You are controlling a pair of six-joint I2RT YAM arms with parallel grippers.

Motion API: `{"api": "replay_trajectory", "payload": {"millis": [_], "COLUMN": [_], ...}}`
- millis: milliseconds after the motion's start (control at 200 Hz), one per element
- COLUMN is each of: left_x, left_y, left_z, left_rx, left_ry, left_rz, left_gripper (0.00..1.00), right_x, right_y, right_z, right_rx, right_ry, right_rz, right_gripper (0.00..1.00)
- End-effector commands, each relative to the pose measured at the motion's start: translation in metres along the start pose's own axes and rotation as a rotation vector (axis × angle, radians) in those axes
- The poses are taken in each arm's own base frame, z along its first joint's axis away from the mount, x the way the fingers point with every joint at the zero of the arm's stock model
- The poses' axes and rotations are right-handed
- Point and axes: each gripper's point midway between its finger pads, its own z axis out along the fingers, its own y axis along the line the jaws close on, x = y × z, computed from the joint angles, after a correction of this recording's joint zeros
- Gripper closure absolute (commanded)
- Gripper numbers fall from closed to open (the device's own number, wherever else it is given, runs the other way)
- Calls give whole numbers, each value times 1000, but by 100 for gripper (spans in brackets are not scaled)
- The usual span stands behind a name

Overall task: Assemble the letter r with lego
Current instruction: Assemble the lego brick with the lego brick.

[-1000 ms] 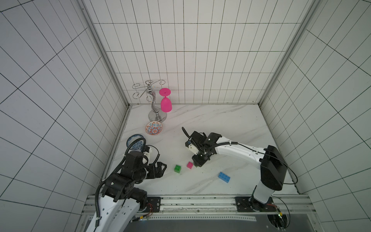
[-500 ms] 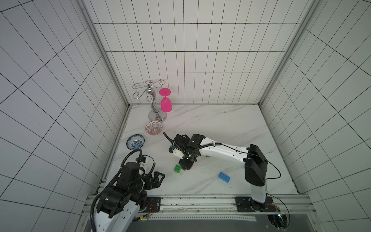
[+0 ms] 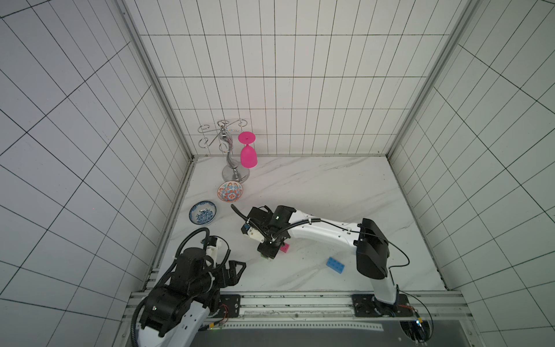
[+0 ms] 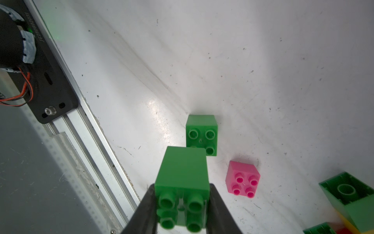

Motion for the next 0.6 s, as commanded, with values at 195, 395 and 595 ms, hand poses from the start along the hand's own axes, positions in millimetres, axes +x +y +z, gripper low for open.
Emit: {"api": "replay_trajectory", "payload": {"millis": [195, 395, 595], "left_x": [13, 12, 12], "left_y": [0, -3, -6], "left_z": [-16, -18, -19], "left_rx": [-19, -5, 11], "left_ry": [35, 32, 22], "left_rz": [27, 41, 41], "left_gripper": [3, 3, 3], "right_x": [-6, -5, -3], "right_y": [-4, -6, -8], "right_z": [12, 20, 27], "right_rx": [29, 36, 44], "right_ry": [31, 43, 50], "right_rz": [-24, -28, -36], "right_gripper": [100, 100, 100]}}
